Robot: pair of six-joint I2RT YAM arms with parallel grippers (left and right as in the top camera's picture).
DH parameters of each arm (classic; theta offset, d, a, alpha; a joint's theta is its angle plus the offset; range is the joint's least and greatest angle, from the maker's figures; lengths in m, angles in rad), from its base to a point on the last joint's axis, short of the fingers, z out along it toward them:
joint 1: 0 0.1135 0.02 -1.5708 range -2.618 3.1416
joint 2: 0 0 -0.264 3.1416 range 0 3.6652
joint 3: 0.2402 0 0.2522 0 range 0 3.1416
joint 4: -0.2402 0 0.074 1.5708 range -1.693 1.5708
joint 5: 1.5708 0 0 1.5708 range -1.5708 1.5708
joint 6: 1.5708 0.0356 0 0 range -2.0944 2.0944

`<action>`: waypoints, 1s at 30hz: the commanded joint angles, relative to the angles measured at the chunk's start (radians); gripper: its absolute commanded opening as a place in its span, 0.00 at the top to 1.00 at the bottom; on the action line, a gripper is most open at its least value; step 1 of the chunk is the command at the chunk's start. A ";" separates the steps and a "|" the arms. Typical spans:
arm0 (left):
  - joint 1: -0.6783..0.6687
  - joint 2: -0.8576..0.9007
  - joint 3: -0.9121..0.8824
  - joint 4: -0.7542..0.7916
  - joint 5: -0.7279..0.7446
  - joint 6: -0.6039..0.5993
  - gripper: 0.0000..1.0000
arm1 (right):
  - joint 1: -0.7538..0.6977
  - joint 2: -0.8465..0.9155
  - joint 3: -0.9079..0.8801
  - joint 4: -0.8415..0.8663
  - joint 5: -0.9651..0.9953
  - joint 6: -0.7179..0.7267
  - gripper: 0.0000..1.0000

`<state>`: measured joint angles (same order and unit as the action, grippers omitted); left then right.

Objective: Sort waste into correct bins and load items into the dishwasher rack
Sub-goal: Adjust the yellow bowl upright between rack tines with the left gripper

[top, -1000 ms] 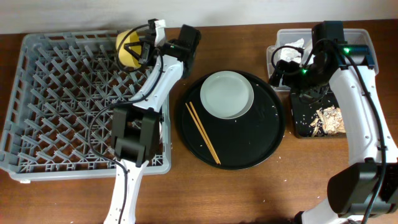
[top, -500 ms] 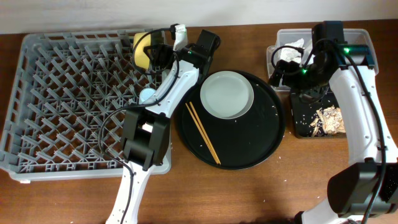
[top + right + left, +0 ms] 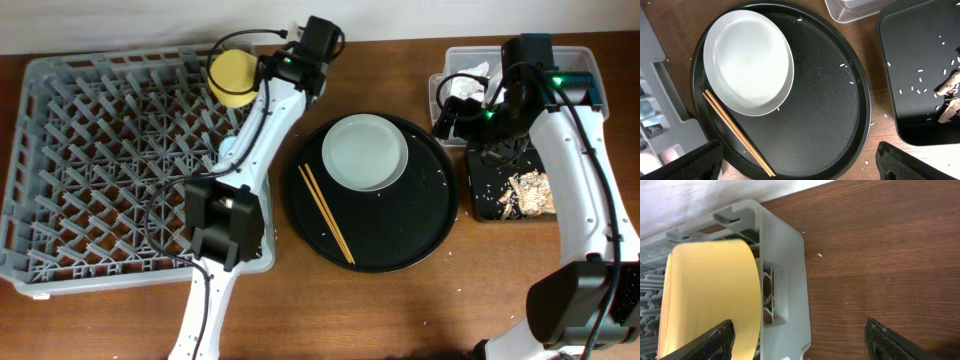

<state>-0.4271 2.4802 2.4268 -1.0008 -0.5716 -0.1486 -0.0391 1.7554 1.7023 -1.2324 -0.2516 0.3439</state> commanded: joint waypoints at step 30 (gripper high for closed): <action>0.092 -0.219 -0.047 -0.336 0.307 -0.163 0.48 | 0.008 0.003 -0.005 0.000 0.005 0.001 0.02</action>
<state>-0.3206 2.2841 2.4424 -1.3048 -0.3447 -0.2295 -0.0391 1.7554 1.7023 -1.2320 -0.2516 0.3435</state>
